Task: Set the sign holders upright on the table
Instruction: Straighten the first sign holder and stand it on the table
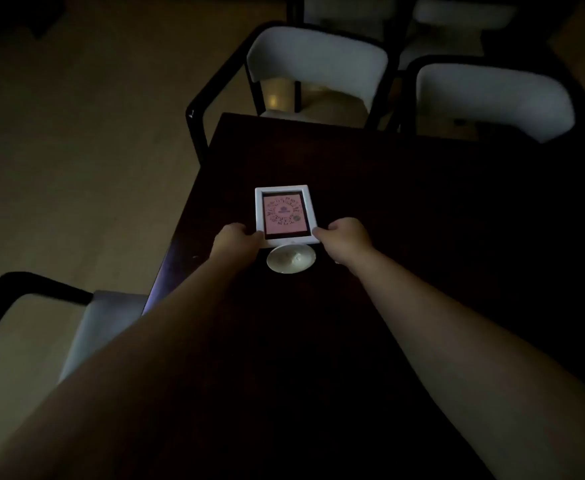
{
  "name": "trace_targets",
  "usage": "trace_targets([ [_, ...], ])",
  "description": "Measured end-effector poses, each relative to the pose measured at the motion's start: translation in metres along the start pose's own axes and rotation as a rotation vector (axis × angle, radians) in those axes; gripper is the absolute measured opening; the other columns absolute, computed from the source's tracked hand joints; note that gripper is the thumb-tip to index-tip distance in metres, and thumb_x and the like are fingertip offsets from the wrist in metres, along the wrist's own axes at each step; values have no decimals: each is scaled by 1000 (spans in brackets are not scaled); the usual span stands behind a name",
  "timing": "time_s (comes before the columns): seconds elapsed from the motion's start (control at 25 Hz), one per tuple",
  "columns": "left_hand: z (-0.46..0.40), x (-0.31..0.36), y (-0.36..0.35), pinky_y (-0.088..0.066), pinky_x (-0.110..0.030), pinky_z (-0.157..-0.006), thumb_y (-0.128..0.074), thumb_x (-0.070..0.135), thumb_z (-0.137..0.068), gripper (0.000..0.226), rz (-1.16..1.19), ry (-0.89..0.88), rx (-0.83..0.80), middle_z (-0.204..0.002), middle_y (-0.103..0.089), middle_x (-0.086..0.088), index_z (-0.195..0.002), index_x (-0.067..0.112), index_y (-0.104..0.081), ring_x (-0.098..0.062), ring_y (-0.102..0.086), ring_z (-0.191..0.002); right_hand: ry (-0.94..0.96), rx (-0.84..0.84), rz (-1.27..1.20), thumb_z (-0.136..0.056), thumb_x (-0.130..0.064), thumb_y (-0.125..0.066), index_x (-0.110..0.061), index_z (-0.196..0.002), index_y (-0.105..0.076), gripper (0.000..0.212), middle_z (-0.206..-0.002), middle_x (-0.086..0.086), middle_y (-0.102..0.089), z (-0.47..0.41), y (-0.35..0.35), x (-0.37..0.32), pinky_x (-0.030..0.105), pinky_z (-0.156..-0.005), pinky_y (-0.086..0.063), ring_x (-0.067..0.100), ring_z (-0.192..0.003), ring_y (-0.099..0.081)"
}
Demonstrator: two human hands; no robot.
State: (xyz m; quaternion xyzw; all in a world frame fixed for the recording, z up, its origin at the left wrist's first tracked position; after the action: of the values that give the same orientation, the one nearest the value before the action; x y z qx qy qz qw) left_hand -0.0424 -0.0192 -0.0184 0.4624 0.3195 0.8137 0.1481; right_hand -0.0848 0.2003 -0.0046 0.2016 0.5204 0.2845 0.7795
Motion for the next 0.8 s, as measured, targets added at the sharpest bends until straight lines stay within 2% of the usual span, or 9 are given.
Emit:
trace_targets([
  [0.08, -3, 0, -2, -50, -29, -55, -61, 21, -95, 28, 69, 15, -11, -96, -71, -10, -117, 5, -68, -16, -65, -70, -95, -42, -146, -91, -23, -65, -6, -98, -69, 19, -87, 7, -69, -4, -8, 6, 38, -62, -56, 23, -77, -67],
  [0.16, -4, -2, -8, -60, -37, -68, -60, 15, -96, 24, 145, 10, -29, -101, -72, -11, -115, 6, -70, -20, -69, -77, -167, -66, -252, -91, -14, -65, -6, -105, -69, 17, -95, 10, -72, -3, -15, 13, 32, -59, -54, 23, -85, -70],
  [0.24, 0, -1, -10, -61, -40, -75, -59, 10, -97, 24, 265, 31, -47, -109, -70, -13, -119, 5, -68, -24, -70, -85, -181, -81, -314, -90, -8, -64, -5, -107, -68, 18, -97, 12, -73, 2, -17, 13, 30, -59, -54, 21, -84, -70],
  [0.32, 4, -3, -6, -62, -41, -78, -60, 8, -97, 27, 358, 27, -45, -111, -70, -11, -123, 7, -66, -24, -72, -88, -168, -78, -365, -90, -5, -64, -8, -104, -67, 15, -93, 11, -72, 8, -12, 10, 32, -65, -57, 18, -81, -68],
  [0.4, 11, -1, 2, -62, -40, -78, -61, 8, -95, 29, 388, -45, -43, -106, -72, -5, -124, 11, -66, -21, -73, -86, -115, -71, -402, -90, -5, -65, -13, -99, -65, 12, -87, 7, -69, 17, -6, 7, 35, -73, -58, 17, -80, -67],
  [0.56, 28, 4, 24, -61, -30, -71, -67, 12, -91, 28, 381, -204, 41, -97, -74, 4, -118, 20, -67, -9, -74, -78, 40, -2, -395, -87, -8, -68, -16, -97, -66, 13, -83, 10, -71, 37, 6, -4, 30, -60, -55, 17, -70, -66],
  [0.72, 48, 2, 40, -60, -30, -68, -72, 16, -88, 24, 382, -328, 113, -91, -75, 9, -105, 33, -67, -4, -72, -77, 137, 65, -336, -84, -9, -73, -11, -96, -69, 13, -86, 11, -74, 55, 8, -6, 39, -72, -56, 20, -74, -68],
  [0.8, 57, -5, 44, -59, -31, -71, -74, 17, -87, 26, 375, -362, 136, -91, -76, 10, -97, 39, -66, -2, -72, -81, 174, 76, -321, -83, -12, -75, -16, -92, -68, 12, -88, 10, -74, 64, 4, -2, 40, -72, -56, 21, -77, -69],
])
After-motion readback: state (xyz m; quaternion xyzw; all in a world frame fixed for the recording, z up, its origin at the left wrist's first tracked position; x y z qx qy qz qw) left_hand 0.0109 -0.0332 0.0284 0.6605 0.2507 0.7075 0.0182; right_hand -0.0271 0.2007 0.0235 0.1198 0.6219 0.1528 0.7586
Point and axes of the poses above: each hand's wrist, its own z-axis away from the middle knuckle, its own y-axis out of the back of the hand, x = y × z, the point moved 5 cm from there along -z, towards the middle knuckle
